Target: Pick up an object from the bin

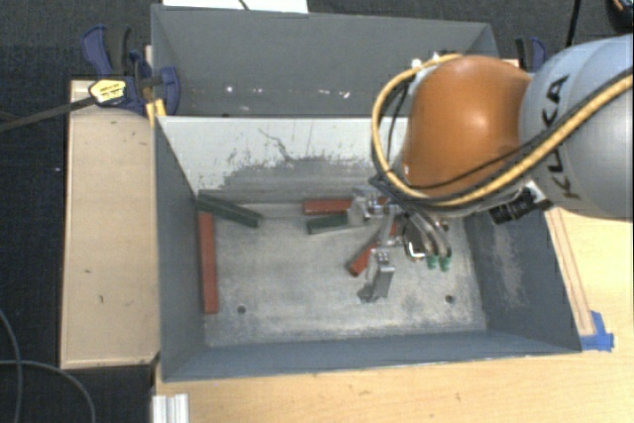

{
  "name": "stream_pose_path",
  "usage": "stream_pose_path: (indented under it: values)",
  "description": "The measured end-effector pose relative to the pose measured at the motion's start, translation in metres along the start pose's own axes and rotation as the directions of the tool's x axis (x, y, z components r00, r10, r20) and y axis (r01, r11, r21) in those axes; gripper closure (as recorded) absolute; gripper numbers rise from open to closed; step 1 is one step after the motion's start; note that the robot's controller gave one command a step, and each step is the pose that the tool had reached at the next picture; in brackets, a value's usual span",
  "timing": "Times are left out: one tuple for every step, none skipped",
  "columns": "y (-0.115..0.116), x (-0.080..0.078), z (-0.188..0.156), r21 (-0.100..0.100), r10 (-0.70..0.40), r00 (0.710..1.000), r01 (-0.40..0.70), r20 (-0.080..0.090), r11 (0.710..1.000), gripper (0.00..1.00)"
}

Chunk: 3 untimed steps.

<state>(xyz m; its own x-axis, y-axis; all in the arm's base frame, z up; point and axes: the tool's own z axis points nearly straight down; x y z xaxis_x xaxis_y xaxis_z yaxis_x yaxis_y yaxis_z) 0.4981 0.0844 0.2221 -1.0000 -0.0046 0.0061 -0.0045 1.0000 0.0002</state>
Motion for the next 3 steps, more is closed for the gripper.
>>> stream_pose_path:
  values:
    - [-0.060,-0.009,0.075,0.001,-0.130,0.991,0.130,0.002,0.991,0.00]
    - [-0.072,-0.069,0.154,0.001,-0.149,0.989,0.149,0.011,0.989,0.00]
    - [-0.071,-0.071,0.148,0.000,-0.145,0.989,0.145,0.019,0.989,1.00]
